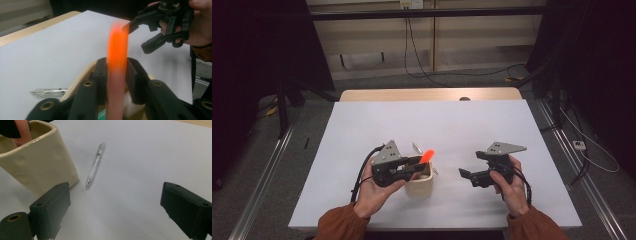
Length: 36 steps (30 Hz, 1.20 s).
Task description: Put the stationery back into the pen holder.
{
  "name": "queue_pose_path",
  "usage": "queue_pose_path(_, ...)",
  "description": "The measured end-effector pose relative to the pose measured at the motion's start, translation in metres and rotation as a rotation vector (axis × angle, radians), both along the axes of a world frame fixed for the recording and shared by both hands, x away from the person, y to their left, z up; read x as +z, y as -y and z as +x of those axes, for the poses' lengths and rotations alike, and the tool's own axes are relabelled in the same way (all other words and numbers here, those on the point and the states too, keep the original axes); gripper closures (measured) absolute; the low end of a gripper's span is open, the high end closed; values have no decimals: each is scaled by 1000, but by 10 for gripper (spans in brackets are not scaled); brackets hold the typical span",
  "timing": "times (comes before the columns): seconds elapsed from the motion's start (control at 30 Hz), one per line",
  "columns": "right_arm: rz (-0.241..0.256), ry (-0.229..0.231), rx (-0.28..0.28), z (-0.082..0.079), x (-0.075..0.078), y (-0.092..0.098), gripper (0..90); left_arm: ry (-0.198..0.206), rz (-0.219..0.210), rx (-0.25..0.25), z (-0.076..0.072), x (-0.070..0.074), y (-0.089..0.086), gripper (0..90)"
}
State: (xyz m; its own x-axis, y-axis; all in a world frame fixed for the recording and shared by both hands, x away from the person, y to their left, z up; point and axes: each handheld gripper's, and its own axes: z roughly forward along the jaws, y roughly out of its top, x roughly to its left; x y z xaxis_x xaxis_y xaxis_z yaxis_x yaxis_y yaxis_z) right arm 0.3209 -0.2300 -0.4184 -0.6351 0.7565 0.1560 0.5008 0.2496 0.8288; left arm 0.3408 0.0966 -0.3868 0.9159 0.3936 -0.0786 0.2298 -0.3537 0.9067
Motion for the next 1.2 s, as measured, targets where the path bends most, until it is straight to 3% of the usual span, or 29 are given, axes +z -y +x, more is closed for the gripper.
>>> queue_pose_path(0.17,0,-2,0,0,0,0,92,13,-19,9,0,3,-2,561)
queue_pose_path(0.2,1,-1,1,0,0,0,91,20,-25,13,0,6,-4,474)
queue_pose_path(0.43,-3,-7,3,1,-1,-1,91,52,-20,28,1,10,-6,291)
queue_pose_path(0.6,-7,-10,1,1,-2,-2,92,88,-33,120,4,16,-17,161)
queue_pose_path(0.63,-7,-10,1,1,-2,-2,92,88,-33,120,4,16,-17,140)
queue_pose_path(0.8,-13,-21,6,2,-3,-3,90,77,-35,177,6,17,-36,93)
queue_pose_path(0.93,-21,-33,11,4,-5,-6,90,61,-20,202,5,8,-58,57)
queue_pose_path(1.2,-65,-36,1,7,-7,-14,117,34,6,263,-1,-7,-84,46)
